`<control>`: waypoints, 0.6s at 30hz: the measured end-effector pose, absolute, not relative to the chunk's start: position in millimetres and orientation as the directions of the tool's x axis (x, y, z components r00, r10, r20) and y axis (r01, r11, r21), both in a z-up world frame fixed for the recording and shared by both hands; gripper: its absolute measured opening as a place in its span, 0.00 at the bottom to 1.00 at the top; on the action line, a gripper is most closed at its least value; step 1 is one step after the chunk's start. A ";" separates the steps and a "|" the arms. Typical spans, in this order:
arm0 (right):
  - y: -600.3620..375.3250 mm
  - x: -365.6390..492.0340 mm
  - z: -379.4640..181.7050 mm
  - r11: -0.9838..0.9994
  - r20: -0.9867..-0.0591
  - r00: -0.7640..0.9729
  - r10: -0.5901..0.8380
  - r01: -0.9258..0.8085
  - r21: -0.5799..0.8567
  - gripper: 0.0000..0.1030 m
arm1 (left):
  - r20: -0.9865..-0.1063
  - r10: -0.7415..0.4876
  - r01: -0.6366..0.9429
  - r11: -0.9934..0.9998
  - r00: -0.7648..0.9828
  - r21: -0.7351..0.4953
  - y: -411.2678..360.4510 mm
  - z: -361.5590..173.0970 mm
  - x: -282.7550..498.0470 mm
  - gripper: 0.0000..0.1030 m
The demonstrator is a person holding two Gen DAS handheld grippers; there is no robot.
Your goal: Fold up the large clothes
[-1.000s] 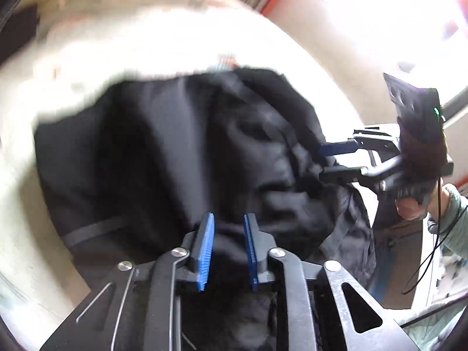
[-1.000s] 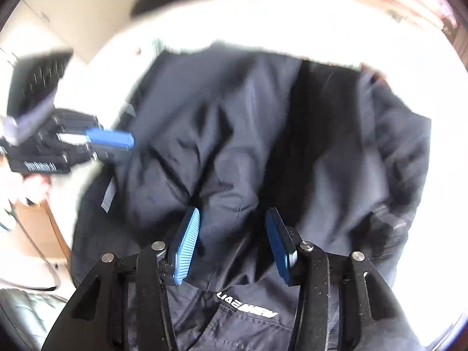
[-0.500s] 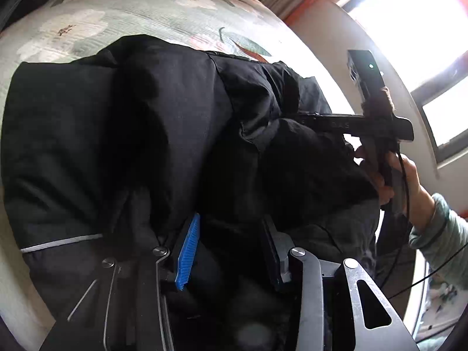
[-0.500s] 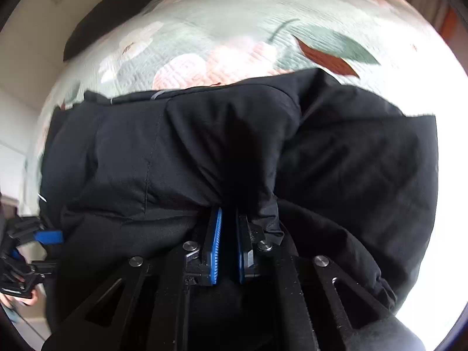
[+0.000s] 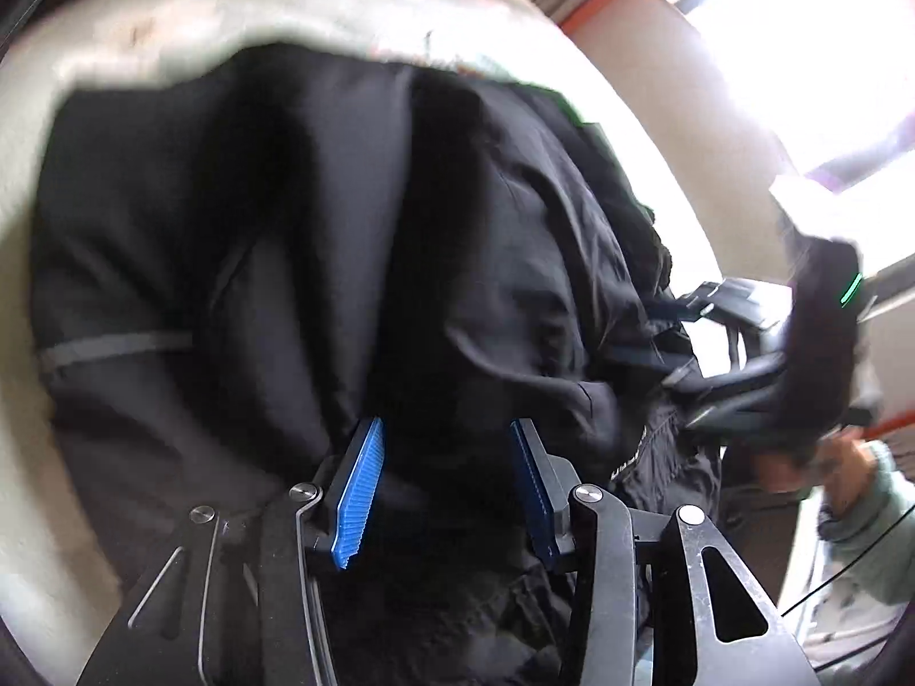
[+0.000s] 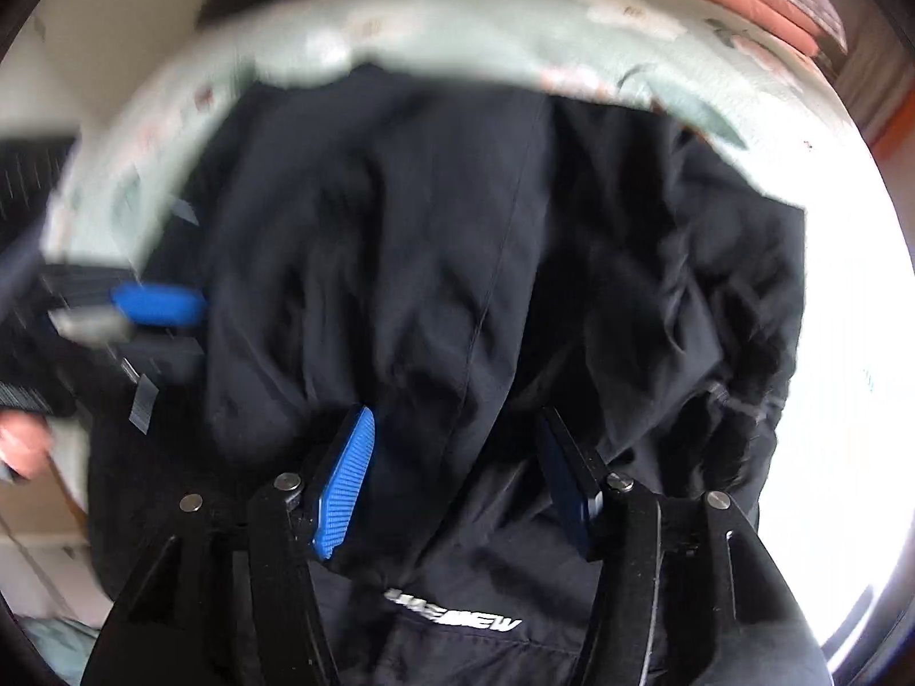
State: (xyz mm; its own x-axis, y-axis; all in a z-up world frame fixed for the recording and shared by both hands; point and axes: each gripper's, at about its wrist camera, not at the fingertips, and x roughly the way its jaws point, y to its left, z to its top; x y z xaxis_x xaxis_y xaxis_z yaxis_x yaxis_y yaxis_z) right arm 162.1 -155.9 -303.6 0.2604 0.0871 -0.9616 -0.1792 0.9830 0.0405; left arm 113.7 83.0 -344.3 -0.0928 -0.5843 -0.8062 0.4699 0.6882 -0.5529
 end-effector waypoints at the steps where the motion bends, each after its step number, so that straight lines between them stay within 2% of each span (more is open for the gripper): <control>1: -156.0 158.7 -308.5 0.982 -0.957 0.274 0.094 -0.181 0.045 0.62 | -0.786 -0.608 0.449 0.675 -0.112 -0.586 80.6 -348.1 115.9 0.45; 4: -166.1 150.4 -288.7 0.984 -0.945 0.299 0.136 -0.155 0.093 0.62 | -0.738 -0.670 0.368 0.668 -0.082 -0.647 103.2 -337.6 111.4 0.45; 8: -196.6 116.4 -258.8 0.976 -0.915 0.343 0.215 -0.103 0.191 0.62 | -0.799 -0.602 0.304 0.763 0.011 -0.570 136.7 -320.1 81.3 0.45; 10: -215.3 87.7 -252.2 0.978 -0.916 0.343 0.209 -0.080 0.193 0.62 | -0.817 -0.574 0.255 0.798 0.045 -0.546 157.3 -314.1 58.0 0.46; 13: -252.1 37.3 -254.8 0.987 -0.945 0.287 0.159 -0.023 0.159 0.63 | -0.852 -0.520 0.162 0.847 0.057 -0.506 186.6 -313.6 17.6 0.46; 18: -331.8 -48.6 -290.0 0.964 -0.966 0.164 0.202 0.142 0.225 0.63 | -0.879 -0.476 -0.043 0.878 0.021 -0.476 239.4 -332.3 -50.7 0.47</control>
State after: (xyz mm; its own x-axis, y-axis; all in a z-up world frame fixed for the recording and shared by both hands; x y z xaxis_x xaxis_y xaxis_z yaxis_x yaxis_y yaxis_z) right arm -48.6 -331.8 -290.0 0.1644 0.2017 -0.9656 0.1418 0.9639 0.2255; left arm -50.7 239.4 -332.3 0.0213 -0.4755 -0.8794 -0.0435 0.8784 -0.4760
